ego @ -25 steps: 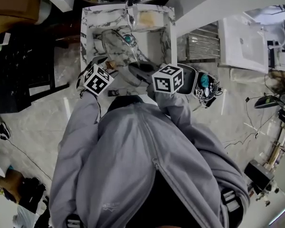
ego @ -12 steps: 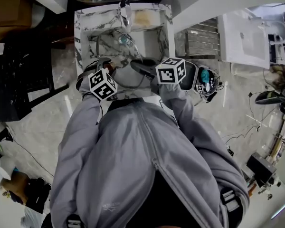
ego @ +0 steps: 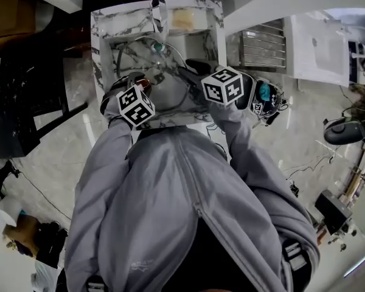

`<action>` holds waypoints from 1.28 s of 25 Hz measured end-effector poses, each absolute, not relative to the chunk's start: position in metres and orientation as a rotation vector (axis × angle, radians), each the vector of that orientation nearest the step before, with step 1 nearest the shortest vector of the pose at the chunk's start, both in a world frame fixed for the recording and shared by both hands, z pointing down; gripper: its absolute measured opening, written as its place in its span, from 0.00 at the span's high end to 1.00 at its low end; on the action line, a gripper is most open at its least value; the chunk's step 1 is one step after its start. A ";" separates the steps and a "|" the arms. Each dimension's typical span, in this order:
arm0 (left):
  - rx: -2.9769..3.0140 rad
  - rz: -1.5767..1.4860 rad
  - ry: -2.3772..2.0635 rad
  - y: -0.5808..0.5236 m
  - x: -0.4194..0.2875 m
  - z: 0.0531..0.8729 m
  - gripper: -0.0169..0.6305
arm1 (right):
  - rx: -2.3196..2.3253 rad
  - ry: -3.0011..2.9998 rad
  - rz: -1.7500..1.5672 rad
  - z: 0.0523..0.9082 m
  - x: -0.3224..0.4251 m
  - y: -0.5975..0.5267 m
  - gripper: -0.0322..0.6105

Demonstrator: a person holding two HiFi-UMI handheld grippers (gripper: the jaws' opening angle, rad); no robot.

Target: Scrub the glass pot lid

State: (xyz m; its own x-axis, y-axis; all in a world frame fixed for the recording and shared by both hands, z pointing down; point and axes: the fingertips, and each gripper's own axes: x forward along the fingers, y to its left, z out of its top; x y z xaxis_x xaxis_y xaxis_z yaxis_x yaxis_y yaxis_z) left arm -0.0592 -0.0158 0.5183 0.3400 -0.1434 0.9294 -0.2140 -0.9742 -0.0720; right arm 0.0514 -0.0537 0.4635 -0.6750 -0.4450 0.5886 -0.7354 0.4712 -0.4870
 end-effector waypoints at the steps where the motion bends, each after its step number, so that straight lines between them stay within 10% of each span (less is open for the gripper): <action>1: 2.512 1.741 -0.326 -0.017 -0.058 0.521 0.69 | 1.042 -2.330 0.987 0.461 0.061 -0.063 0.74; 32: 2.446 1.816 -0.009 -0.039 0.020 0.608 0.68 | 0.687 -1.863 -0.079 0.529 0.080 -0.206 0.68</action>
State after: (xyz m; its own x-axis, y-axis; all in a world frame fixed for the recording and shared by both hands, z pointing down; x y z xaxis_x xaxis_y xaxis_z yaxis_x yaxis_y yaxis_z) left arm 0.0196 -0.0390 0.6085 0.2912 0.0517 0.9553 -0.0617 -0.9954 0.0727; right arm 0.0797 -0.2056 0.5286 -0.2363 -0.4914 0.8383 -0.4185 0.8300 0.3686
